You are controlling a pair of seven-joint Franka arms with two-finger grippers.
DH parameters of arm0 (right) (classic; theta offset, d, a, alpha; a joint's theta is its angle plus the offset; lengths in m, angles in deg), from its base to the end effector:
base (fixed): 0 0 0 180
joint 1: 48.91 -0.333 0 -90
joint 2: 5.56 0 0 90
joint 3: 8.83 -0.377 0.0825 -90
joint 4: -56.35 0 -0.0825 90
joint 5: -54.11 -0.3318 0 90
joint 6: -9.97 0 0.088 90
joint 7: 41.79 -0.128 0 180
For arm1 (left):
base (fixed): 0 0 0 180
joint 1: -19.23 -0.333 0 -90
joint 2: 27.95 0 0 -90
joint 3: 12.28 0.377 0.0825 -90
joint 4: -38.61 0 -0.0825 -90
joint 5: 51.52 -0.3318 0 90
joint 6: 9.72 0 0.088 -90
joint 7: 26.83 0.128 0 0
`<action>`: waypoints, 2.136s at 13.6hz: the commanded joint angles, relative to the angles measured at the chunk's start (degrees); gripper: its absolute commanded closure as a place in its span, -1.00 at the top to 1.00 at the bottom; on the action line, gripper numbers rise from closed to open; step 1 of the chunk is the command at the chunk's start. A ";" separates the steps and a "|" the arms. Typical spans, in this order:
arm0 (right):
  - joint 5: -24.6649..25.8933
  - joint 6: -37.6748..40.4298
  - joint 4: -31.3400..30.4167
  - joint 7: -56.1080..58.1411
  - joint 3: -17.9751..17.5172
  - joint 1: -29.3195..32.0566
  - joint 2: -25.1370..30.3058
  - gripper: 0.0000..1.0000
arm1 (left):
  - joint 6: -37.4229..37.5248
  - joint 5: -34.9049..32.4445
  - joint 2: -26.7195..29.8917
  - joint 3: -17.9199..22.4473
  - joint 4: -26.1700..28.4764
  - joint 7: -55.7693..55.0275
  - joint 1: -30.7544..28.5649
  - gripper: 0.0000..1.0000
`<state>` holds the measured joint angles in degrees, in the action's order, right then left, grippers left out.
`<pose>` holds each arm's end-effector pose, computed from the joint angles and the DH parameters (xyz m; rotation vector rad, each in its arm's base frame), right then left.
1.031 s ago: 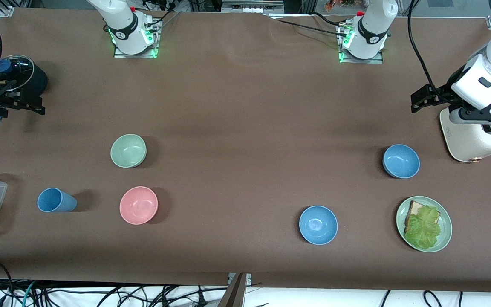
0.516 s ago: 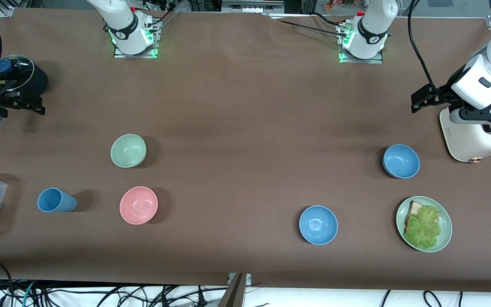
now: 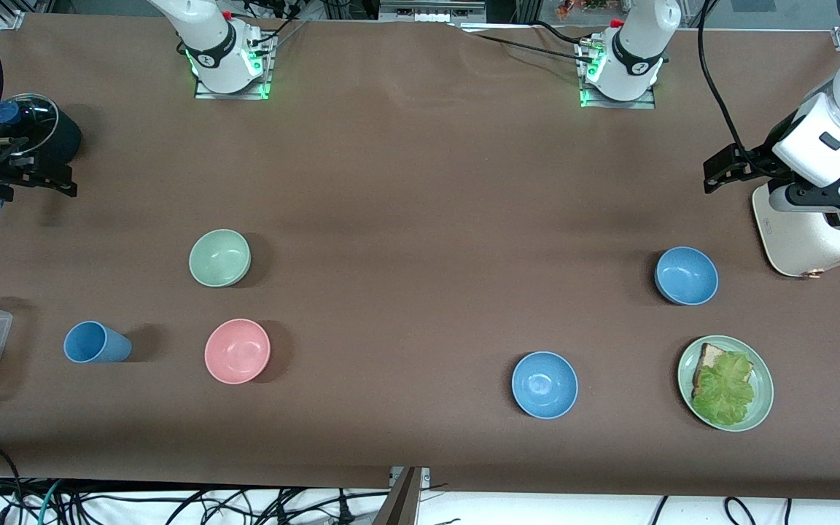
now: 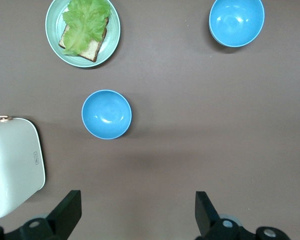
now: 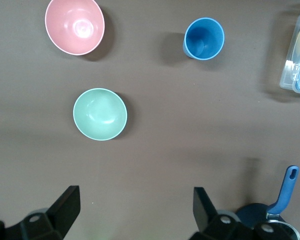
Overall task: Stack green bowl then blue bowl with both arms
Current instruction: 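Reach the right gripper down to the pale green bowl's rim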
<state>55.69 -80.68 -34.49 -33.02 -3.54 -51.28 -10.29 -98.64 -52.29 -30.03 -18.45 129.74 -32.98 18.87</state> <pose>0.5274 -0.0281 0.6170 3.1081 0.1611 -0.1381 0.5078 -0.0487 0.6364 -3.1222 -0.0088 0.1144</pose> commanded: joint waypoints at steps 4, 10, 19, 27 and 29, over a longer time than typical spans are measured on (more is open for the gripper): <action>-0.09 -0.66 0.58 -0.34 -0.54 0.53 -4.32 0.99 | 1.29 0.51 -0.64 -0.25 -1.66 0.88 -0.52 1.00; -1.23 -2.95 0.49 -0.16 -0.98 0.09 -12.22 0.99 | 1.29 0.51 -0.64 -0.25 -1.66 0.88 -0.52 1.00; -7.38 -18.65 -8.72 -0.95 -1.33 -1.05 -19.09 0.99 | 1.29 0.51 -0.64 -0.25 -1.66 0.88 -0.52 1.00; -10.64 -30.89 -19.27 -0.16 -1.33 -0.96 -20.41 0.99 | 1.29 0.51 -0.64 -0.42 -1.66 0.80 -0.43 1.00; -10.72 -33.87 -21.47 1.50 -1.33 -0.88 -20.41 0.99 | 1.29 0.59 -0.64 -0.51 -1.66 0.88 -0.43 1.00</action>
<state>45.97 -111.42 -52.96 -32.99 -4.78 -52.31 -31.72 -98.63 -52.29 -30.05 -18.55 129.74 -32.98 18.85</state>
